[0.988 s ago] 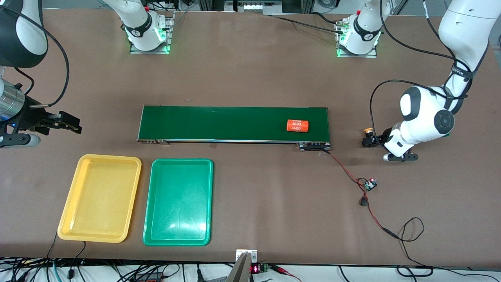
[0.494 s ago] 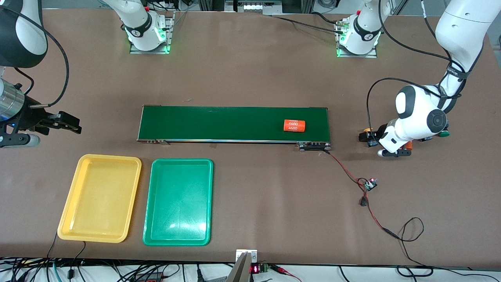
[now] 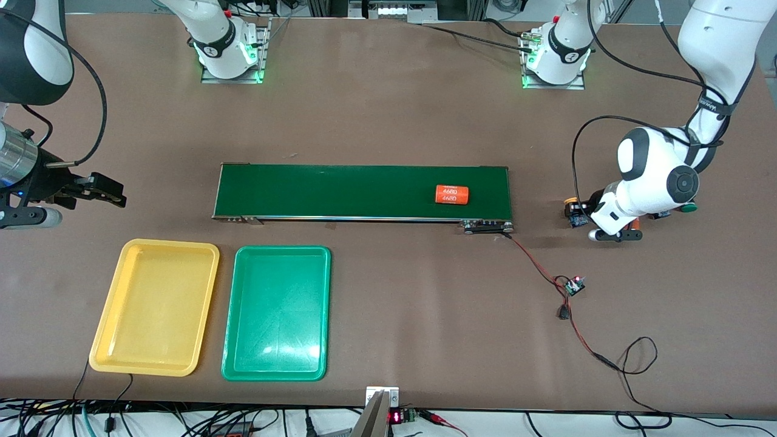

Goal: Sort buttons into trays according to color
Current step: 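Carry the button with the left gripper and set it on the belt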

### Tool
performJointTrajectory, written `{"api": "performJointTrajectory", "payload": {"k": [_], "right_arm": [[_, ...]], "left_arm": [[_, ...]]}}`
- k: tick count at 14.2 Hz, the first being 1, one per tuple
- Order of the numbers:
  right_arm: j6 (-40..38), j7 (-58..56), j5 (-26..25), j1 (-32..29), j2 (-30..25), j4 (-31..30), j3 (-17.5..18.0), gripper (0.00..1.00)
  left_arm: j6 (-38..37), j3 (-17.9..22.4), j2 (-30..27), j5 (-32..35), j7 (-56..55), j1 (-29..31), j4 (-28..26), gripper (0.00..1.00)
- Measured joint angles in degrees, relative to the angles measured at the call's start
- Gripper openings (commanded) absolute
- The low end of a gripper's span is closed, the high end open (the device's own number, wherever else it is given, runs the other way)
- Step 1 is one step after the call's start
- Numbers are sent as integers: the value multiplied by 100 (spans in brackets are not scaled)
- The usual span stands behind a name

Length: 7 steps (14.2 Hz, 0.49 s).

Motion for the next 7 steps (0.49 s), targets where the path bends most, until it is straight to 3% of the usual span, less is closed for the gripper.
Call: {"api": "performJointTrajectory", "payload": {"k": [4,7], "right_arm": [[22,0,-1,-12,0,0,-8,100],[73,0,-1,-15,0,0,-19,100]], "left_arm": [[-443,-149,-494,0,-14,-578,34,0],[-727,-654,-579,-1,-233,-746,121,0]]}}
